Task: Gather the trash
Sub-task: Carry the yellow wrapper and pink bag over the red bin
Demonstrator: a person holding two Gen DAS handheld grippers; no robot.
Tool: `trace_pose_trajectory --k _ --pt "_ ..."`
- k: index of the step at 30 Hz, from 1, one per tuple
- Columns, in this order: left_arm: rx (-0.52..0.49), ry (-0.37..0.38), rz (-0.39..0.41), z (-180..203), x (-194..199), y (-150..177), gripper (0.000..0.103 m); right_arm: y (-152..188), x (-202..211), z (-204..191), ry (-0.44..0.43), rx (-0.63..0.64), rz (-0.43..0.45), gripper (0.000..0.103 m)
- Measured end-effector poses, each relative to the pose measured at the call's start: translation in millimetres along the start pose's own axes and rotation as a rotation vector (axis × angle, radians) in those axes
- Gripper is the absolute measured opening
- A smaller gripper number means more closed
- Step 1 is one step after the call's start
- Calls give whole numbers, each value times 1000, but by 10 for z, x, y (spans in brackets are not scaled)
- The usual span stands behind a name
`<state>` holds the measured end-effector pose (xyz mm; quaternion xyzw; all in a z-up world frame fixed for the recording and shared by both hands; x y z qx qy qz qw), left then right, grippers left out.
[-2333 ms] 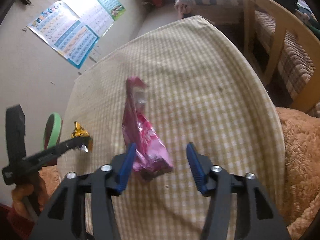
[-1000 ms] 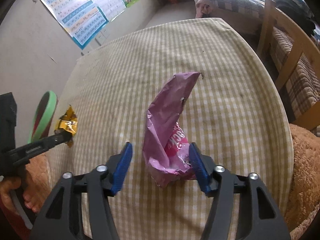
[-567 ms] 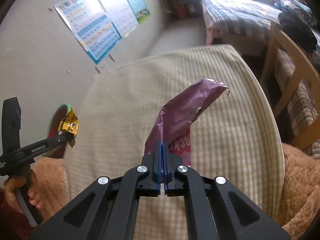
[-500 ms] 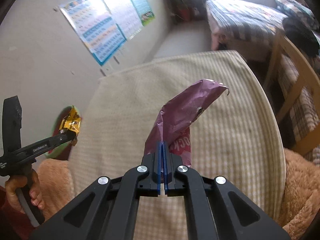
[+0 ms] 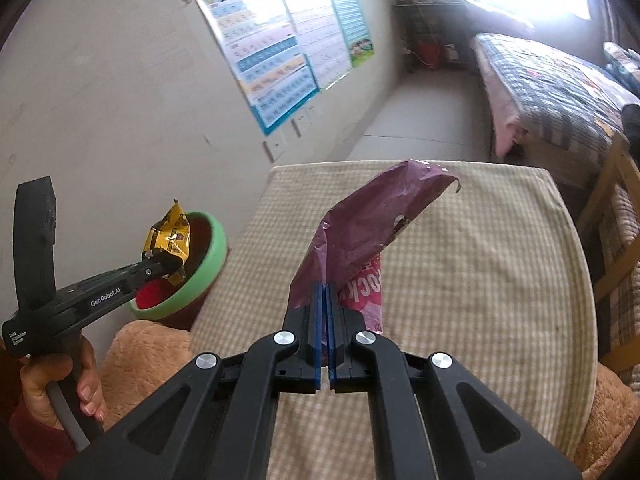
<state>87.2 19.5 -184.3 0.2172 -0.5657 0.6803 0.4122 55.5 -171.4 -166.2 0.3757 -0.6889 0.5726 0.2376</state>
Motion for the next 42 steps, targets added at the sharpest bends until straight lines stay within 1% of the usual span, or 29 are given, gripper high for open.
trace_pose_trajectory --k 4,7,11,15,18,22,26,31,42 --pt "13 -17 16 -138 85 -17 4 -38 -83 -231 -24 28 -13 2" --pt "30 -40 29 -290 122 -37 4 -99 -147 -407 -61 44 -19 2" --pt "81 -78 55 -631 202 -84 4 -193 -289 -788 -112 106 -28 2" --pt "133 -135 74 -1050 320 -61 4 -253 -471 -1207 -162 166 -43 2" --pt "169 -171 83 -1327 407 -34 4 -282 -581 -1459 -186 208 -53 2" --pt "201 -203 89 -1588 454 -15 4 -337 -716 -1720 -203 260 -66 3" --pt "226 -215 88 -1777 437 -9 4 -364 -823 -1876 -216 290 -81 3" --pt "247 -198 69 -1908 316 11 4 -397 -999 -2075 -221 344 -103 3" --pt "260 -216 19 -2208 96 51 4 -312 -1281 -2336 -209 451 -147 4"
Point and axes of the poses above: each gripper's, at about its wrist camera, not at the fingertips, and x roughly against the way its jaws point, z to its right, y to its underside, the point moved 9 cm from there along -x, roughly the way its jaws point, and after that the axes turned 6 degrees about y, right-handed, at the moved point
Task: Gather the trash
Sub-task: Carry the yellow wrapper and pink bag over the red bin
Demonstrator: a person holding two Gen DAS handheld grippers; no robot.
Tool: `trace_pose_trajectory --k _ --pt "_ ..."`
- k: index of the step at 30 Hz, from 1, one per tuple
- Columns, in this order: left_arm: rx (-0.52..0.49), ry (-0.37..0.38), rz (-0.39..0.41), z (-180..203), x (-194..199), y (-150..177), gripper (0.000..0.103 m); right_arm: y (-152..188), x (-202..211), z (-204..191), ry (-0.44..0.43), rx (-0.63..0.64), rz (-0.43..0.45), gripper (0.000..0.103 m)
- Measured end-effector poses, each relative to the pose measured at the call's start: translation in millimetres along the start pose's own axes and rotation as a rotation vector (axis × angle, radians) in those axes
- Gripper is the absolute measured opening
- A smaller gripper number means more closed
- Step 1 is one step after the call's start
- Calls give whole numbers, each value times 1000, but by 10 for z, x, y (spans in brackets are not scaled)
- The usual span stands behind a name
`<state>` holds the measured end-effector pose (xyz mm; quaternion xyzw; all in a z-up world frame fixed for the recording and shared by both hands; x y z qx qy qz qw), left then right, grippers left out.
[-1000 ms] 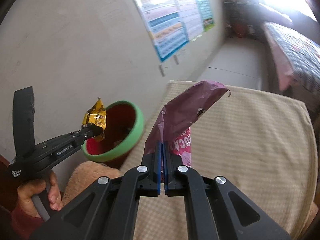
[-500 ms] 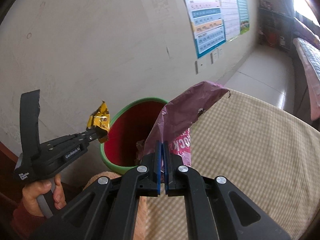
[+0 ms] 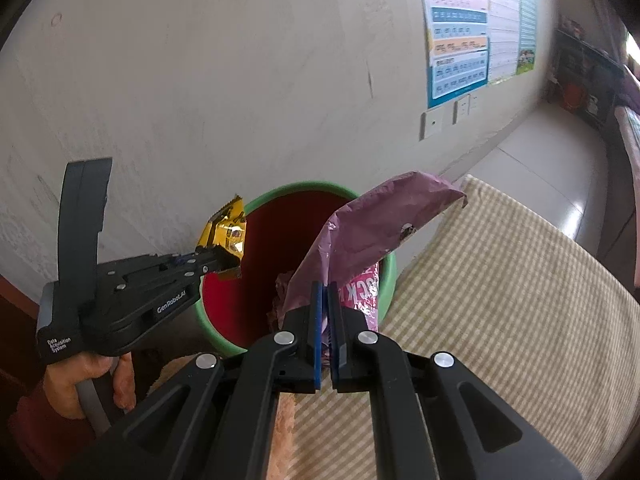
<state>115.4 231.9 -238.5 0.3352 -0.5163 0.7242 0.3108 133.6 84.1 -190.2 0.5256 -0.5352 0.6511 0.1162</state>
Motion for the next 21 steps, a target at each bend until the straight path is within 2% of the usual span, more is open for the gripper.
trace_pose_trajectory --k 12,21 --pt "13 -3 -43 -83 -233 -41 4 -2 -189 -78 0 29 -31 5" --pt "33 -7 -59 -106 -333 -72 4 -68 -199 -123 -6 28 -24 5"
Point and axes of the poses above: each gripper's, at about its wrist camera, not at the fingertips, and x roughly against the way its jaws point, z to its right, y to its underside, the point moved 9 cm from there along -x, roughly the way its jaws point, and after that the axes turned 6 degrees about y, right-handed, at the moved point
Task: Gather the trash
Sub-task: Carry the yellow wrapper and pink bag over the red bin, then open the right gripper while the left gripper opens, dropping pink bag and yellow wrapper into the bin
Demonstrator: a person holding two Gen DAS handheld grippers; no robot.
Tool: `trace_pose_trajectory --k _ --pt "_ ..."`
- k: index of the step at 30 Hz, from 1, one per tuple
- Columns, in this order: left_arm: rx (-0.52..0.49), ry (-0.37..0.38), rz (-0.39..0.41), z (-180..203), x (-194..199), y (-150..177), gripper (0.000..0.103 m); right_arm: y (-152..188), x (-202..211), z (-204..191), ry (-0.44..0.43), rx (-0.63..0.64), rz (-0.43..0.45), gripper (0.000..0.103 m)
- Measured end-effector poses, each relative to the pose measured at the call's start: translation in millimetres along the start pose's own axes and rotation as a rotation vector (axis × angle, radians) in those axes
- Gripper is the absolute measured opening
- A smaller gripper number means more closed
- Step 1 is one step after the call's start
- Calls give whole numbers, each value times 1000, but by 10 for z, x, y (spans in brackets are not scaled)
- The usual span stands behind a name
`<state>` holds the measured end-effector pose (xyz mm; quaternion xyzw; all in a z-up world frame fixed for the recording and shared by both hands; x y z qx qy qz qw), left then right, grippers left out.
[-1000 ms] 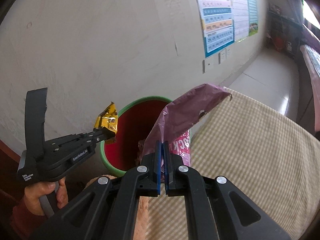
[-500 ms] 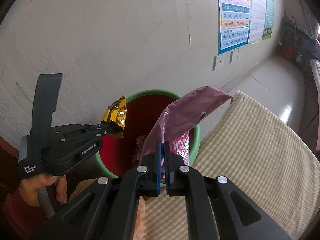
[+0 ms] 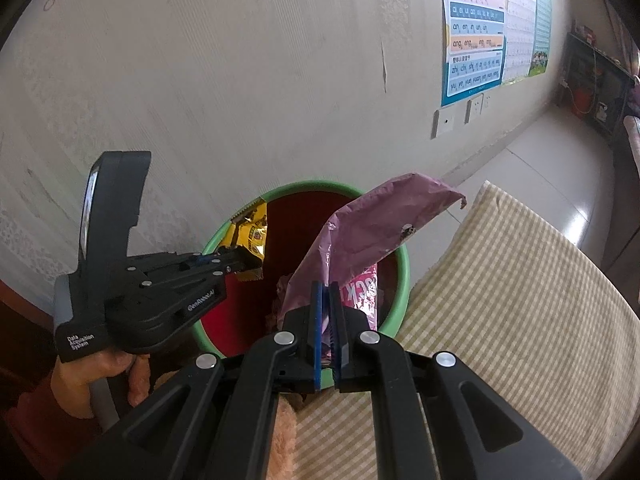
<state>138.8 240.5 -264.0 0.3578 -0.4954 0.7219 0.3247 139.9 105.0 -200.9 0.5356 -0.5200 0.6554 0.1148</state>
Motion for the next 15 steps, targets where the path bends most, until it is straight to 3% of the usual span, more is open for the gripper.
trace_pose_trajectory --k 8,10,11,12,14,15 --pt "-4 -7 -7 16 -62 -23 4 -19 -8 32 1 -11 4 9" --pt "-1 -8 -4 13 -55 -30 5 -24 6 48 -2 -20 8 12" --pt "-1 -11 -4 8 -54 -34 6 -32 7 54 -5 -24 10 19" --pt "1 -14 -5 2 -56 -33 8 -34 16 56 -6 -29 14 25" --pt "3 -18 -8 -4 -60 -29 13 -44 53 77 -3 -35 26 26" --pt "2 -22 -10 2 -67 -20 21 -44 77 91 -3 -39 30 26"
Point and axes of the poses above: each gripper's, at about its wrist camera, not at the fingertips, and x roughly against the way its jaws point, z to its right, y to its underside, the point moved 9 cm from there along -x, roughly the way its jaws point, and after that the axes turned 6 degrees about y, right-handed, at the moved point
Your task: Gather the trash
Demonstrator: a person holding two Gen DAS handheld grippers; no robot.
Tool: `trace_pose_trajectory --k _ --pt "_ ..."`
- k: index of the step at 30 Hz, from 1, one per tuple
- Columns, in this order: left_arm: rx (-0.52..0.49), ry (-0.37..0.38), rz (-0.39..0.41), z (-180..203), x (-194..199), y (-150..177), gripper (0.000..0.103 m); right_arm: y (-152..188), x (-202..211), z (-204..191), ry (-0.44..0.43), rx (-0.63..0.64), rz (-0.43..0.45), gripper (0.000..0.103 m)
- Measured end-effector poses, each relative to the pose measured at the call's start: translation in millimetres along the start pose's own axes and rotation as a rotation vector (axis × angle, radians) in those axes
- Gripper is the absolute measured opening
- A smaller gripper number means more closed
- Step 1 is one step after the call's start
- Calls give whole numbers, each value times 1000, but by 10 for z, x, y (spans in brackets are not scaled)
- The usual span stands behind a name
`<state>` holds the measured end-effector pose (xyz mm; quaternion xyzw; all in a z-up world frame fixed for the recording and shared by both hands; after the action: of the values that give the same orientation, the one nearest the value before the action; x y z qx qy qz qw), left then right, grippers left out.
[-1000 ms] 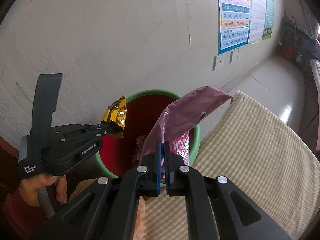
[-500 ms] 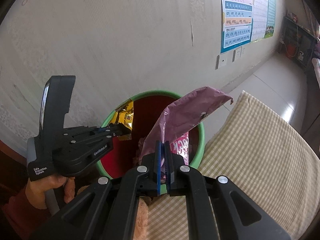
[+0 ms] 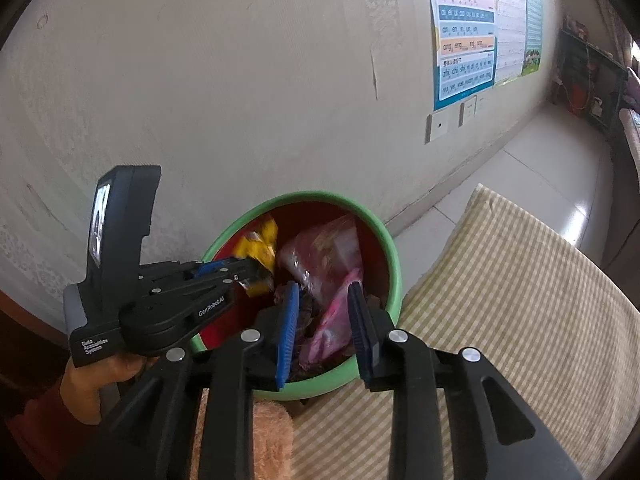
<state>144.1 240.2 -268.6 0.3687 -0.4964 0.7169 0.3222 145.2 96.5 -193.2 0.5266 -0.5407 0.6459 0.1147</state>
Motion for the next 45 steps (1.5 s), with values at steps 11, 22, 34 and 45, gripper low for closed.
trace_pose_trajectory --k 11,22,34,45 --pt "-41 14 71 394 337 -22 60 355 815 589 87 -131 127 57" --pt "-206 245 440 2150 1715 -152 98 947 2552 1478 371 -285 499 85" --pt "-411 203 581 3175 2376 113 98 1268 3385 1757 679 -287 717 97" --pt "-413 227 588 3286 2489 197 98 1521 3482 1990 668 -440 687 97"
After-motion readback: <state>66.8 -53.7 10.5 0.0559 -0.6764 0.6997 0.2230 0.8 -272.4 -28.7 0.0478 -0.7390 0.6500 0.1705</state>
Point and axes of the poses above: each gripper's, at about its wrist camera, not at the fingertips, and x roughly against the way its jaws point, z to its right, y to its underside, the point moved 9 cm from there along -x, roughly the way its jaws point, and after that the axes turned 6 degrees about y, right-handed, at the moved point
